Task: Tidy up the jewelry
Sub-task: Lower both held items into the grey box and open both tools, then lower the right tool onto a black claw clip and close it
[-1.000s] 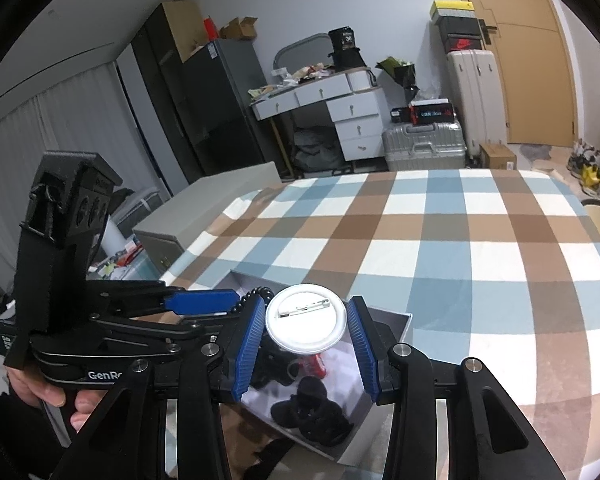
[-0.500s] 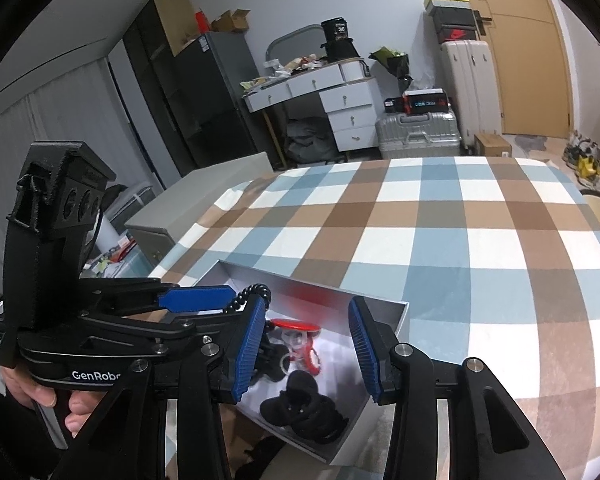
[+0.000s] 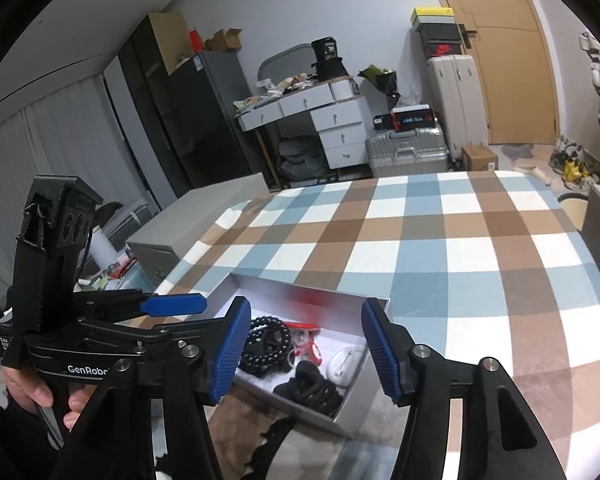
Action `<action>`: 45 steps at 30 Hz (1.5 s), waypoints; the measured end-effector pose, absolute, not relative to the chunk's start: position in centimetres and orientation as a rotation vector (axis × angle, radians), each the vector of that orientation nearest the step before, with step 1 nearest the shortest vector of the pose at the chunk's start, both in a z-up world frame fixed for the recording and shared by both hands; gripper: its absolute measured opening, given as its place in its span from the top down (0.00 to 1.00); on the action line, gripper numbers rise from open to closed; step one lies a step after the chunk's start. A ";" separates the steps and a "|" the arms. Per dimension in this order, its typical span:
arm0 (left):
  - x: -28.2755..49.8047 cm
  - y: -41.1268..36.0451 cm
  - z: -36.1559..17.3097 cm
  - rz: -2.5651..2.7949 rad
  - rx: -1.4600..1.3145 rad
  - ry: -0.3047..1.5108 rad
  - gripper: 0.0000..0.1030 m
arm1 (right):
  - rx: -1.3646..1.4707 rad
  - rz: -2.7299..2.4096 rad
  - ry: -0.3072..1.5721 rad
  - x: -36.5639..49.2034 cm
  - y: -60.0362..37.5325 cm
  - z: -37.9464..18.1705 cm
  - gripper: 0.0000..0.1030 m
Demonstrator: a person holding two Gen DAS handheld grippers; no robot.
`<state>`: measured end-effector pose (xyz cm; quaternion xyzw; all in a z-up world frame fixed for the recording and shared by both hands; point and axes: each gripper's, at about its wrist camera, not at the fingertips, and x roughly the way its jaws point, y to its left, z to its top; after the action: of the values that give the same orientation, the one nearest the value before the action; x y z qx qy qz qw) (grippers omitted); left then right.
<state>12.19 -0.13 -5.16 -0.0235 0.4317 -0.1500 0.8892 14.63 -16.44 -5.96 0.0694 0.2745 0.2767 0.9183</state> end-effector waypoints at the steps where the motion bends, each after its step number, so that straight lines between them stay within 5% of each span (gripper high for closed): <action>1: 12.0 -0.1 -5.0 -0.305 -0.044 0.891 0.43 | 0.141 0.572 0.560 14.3 -16.4 -5.8 0.44; 7: 10.5 0.3 -4.1 -0.296 -0.058 0.857 0.43 | 0.125 0.574 0.532 12.6 -16.3 -4.7 0.42; 13: 8.9 0.4 -3.6 -0.272 -0.044 0.824 0.37 | 0.116 0.570 0.504 10.8 -16.1 -4.2 0.25; 18: 7.1 1.2 -4.0 -0.245 -0.077 0.797 0.33 | 0.111 0.562 0.494 9.3 -15.9 -4.4 0.22; 23: 5.4 1.9 -5.1 -0.142 -0.078 0.757 0.20 | 0.078 0.565 0.540 8.3 -15.2 -6.1 0.22; 36: 2.3 3.4 -9.6 -0.035 -0.056 0.850 0.19 | 0.038 0.574 0.729 8.5 -13.5 -12.2 0.23; 45: 1.7 4.4 -10.4 -0.015 -0.088 0.880 0.19 | -0.062 0.555 0.767 8.5 -11.5 -13.5 0.38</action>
<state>1.66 4.38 -10.44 -0.0426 0.4257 -0.0073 0.9038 8.52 -11.49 -13.49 -0.0299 0.3692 0.2672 0.8896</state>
